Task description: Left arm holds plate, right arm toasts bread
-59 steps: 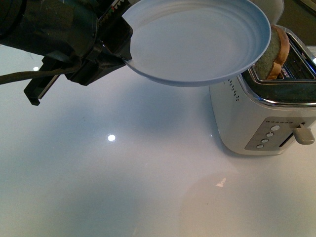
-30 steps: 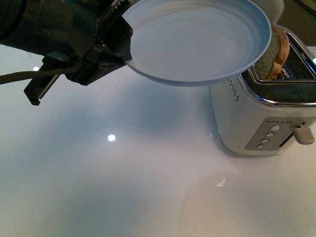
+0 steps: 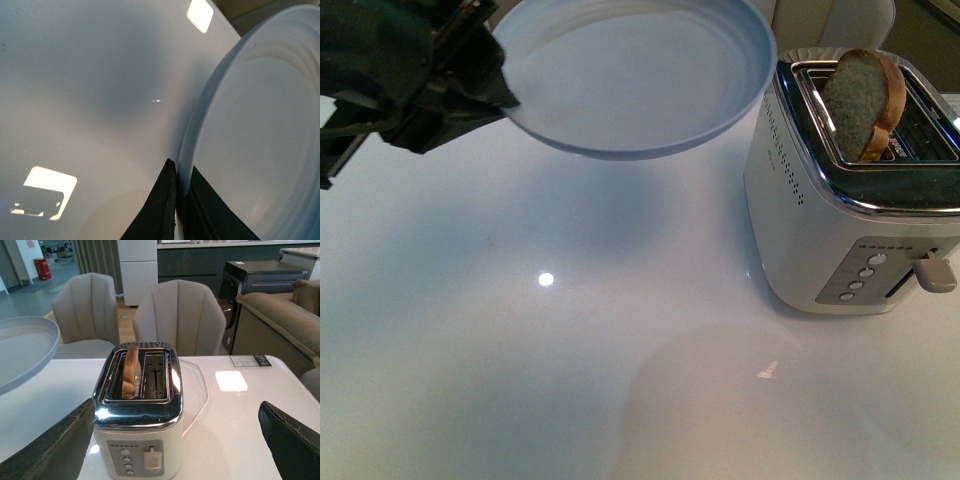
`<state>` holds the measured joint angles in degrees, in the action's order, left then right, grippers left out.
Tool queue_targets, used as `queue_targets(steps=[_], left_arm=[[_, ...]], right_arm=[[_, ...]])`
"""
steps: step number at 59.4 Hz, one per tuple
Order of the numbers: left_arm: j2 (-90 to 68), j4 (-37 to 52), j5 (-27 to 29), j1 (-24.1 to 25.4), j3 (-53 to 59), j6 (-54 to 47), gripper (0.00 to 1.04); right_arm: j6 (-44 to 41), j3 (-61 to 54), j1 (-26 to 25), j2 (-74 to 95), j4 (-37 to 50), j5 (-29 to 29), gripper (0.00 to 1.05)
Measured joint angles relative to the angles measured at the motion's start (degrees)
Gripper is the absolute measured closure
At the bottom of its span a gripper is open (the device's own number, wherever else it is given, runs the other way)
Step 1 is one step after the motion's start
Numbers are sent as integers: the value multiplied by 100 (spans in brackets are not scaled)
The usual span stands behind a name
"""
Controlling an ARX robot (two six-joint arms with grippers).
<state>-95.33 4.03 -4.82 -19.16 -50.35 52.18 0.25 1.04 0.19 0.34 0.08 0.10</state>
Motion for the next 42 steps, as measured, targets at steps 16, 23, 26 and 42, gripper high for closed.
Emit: queue_targets(steps=[16,23,26,42], left_arm=[[-173,398,-339,1043,339,-717,102],[-343,627,-501,1547,468,-1029,102],[-444,743,-610,1764,527,-1161,102],[-1088,1303,-918,2590,699,-1655,102]], right_arm=[[0,0,0,0,0,0,9],[0,0,0,-2,0,0,9],[0,0,0,0,0,0,9],[0,0,0,-2,0,0,9]])
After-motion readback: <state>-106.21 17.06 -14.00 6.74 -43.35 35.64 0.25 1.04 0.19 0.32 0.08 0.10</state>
